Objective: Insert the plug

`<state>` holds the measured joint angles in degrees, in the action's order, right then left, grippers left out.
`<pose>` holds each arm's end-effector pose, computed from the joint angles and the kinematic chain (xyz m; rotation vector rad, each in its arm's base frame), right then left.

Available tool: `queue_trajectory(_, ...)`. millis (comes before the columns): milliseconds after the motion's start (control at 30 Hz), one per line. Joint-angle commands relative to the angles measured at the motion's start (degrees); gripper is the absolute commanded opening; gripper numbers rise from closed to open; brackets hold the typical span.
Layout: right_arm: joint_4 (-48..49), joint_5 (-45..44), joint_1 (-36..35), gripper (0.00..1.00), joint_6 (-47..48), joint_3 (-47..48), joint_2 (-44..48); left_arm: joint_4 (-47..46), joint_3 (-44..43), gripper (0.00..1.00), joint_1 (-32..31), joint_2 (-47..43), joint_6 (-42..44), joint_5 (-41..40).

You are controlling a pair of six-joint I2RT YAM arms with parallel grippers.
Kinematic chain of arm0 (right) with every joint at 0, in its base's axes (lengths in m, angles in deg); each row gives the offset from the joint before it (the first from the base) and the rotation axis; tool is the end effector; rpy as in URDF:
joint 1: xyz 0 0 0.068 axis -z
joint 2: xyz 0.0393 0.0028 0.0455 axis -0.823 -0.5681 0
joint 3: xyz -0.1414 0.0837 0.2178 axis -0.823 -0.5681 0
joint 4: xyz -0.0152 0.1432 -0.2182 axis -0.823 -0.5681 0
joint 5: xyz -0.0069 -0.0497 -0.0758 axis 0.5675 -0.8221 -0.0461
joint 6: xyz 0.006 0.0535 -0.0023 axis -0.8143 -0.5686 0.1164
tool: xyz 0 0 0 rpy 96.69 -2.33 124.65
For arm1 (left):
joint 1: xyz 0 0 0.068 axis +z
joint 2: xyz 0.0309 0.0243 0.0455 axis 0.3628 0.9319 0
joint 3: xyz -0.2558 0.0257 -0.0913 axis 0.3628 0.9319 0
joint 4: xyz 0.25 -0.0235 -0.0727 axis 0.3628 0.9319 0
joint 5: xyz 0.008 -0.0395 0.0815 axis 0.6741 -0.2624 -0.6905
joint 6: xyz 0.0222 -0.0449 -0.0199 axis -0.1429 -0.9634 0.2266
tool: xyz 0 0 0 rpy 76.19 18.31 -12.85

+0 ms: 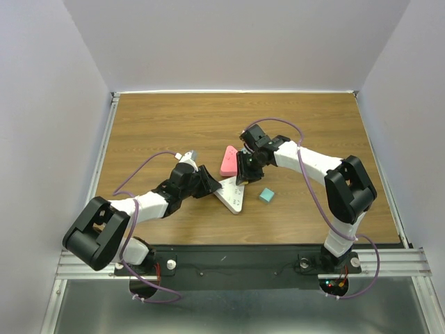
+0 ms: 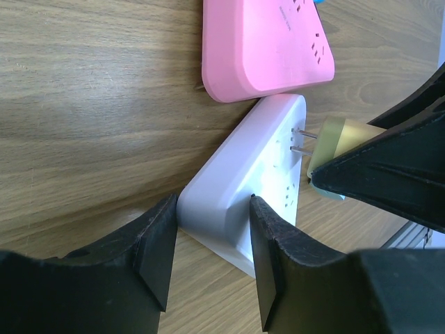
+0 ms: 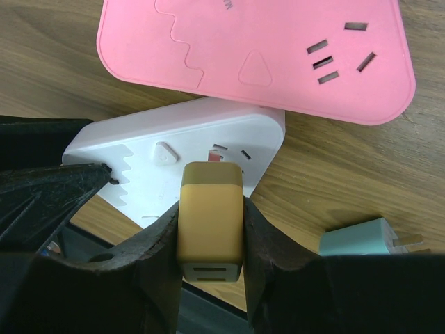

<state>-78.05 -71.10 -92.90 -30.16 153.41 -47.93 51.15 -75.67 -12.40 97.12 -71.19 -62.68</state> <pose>0.2900 0.2321 0.2078 -0.2564 2.8270 0.5984 0.2100 -0.1468 0.1664 -0.1055 2.1775 -0.9902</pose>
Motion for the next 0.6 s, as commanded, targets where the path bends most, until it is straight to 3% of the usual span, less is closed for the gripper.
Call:
queue_trajectory(0,-0.4,-1.8,0.0,0.0,0.2,-0.3,-0.4,2.4,-0.5,0.13,-0.3,-0.5,1.8,-0.4)
queue_trajectory(567,-3.9,-2.7,1.0,0.0,-2.4,2.6,-4.7,2.5,0.8,0.05,-0.3,-2.5,1.8,1.4)
